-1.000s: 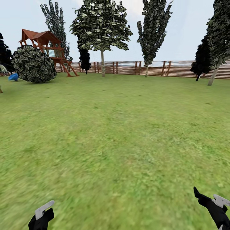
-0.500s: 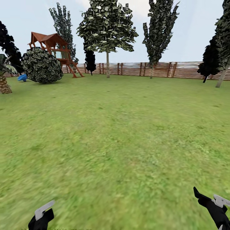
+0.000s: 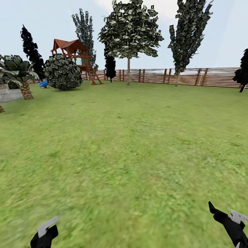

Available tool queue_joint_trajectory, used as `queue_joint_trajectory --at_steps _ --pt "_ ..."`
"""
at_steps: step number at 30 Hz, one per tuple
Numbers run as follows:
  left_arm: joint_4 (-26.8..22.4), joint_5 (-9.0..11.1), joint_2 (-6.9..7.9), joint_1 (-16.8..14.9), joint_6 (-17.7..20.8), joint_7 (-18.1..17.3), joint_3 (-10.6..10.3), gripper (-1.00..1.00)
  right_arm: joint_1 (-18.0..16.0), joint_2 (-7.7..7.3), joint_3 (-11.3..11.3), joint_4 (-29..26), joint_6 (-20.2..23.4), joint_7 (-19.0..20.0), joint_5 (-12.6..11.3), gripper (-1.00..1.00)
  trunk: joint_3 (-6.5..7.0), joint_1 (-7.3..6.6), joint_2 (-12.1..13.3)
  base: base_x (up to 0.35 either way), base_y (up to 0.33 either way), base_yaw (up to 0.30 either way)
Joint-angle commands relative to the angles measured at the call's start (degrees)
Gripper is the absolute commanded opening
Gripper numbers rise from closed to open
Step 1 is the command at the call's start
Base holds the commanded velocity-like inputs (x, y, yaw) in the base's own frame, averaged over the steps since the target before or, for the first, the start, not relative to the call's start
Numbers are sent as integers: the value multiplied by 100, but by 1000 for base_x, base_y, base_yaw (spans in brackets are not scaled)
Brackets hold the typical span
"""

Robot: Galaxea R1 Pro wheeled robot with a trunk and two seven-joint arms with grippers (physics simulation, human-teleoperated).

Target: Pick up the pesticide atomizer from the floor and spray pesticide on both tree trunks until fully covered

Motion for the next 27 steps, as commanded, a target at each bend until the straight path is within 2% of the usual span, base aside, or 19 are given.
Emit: queue_joint_trajectory --at_steps 1,6,17,27 --pt "0 0 0 0 1 1 -1 -100 0 1 0 0 0 0 0 100 8 0 0 6 0 163" --pt "0 0 2 0 0 1 -1 -100 0 2 1 0 0 0 0 100 46 0 0 174 0 162" --pt "0 0 0 0 -2 1 -1 -100 2 2 1 0 0 0 0 100 113 0 0 320 0 201" --pt "0 0 1 0 3 1 -1 -100 0 1 1 8 1 9 0 100 138 0 0 327 0 14"
